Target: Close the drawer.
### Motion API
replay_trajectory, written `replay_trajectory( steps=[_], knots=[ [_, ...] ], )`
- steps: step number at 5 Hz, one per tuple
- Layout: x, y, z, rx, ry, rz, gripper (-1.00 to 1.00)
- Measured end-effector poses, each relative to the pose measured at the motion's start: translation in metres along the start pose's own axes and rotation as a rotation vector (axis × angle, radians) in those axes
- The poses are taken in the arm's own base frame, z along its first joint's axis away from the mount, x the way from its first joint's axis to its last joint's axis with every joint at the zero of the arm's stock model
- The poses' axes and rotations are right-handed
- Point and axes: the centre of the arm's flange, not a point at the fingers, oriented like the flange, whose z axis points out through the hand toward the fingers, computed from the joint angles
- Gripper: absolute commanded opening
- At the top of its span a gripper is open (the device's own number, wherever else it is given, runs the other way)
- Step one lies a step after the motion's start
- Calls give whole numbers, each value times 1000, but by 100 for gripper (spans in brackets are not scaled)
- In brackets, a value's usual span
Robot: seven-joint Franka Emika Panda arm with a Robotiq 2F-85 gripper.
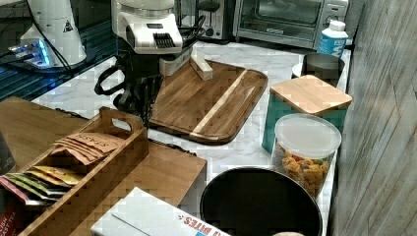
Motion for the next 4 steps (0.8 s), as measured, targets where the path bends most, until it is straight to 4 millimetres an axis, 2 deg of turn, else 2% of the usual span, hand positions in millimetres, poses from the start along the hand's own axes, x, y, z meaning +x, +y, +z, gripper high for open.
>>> replay_trajectory(
  steps=[4],
  knots=[
    [1,-3,0,-15,-5,-18,-100]
  ],
)
